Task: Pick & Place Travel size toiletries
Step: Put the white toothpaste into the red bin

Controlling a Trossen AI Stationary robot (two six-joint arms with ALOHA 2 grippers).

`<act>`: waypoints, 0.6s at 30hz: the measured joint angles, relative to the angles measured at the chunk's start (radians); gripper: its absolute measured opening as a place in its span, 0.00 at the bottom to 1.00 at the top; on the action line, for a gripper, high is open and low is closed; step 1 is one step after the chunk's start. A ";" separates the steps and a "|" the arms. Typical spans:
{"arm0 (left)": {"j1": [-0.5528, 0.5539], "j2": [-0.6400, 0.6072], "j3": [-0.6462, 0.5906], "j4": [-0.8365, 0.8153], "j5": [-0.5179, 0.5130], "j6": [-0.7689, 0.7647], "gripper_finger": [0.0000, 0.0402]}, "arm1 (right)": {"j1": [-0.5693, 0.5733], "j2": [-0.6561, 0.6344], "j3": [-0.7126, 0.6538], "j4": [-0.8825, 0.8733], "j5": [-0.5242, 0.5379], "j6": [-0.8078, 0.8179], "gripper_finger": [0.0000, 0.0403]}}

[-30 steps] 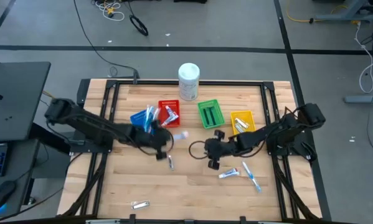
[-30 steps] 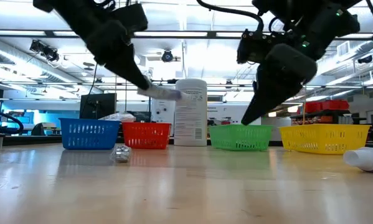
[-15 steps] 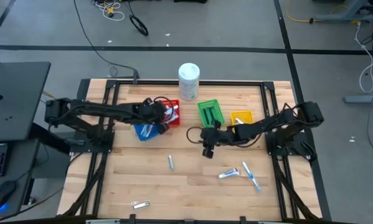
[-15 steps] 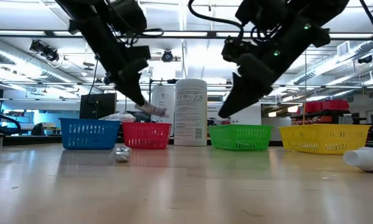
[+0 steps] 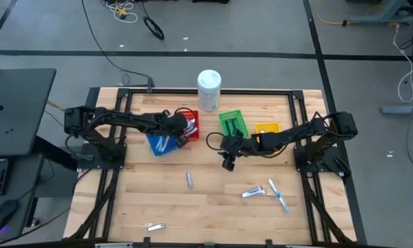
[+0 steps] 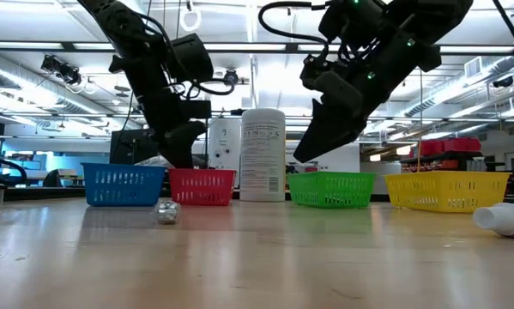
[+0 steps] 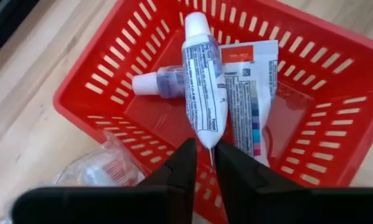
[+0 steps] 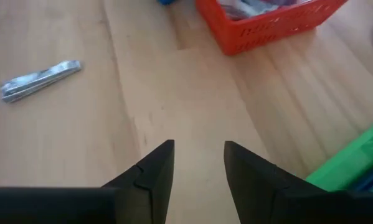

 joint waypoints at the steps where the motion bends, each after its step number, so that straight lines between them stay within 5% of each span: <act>1: 0.000 0.000 0.000 0.006 -0.001 0.009 0.19 | 0.001 0.000 0.000 -0.002 -0.004 0.002 0.37; 18: -0.050 -0.007 0.171 0.045 -0.009 0.199 0.28 | -0.001 -0.020 0.000 -0.048 -0.118 -0.021 0.46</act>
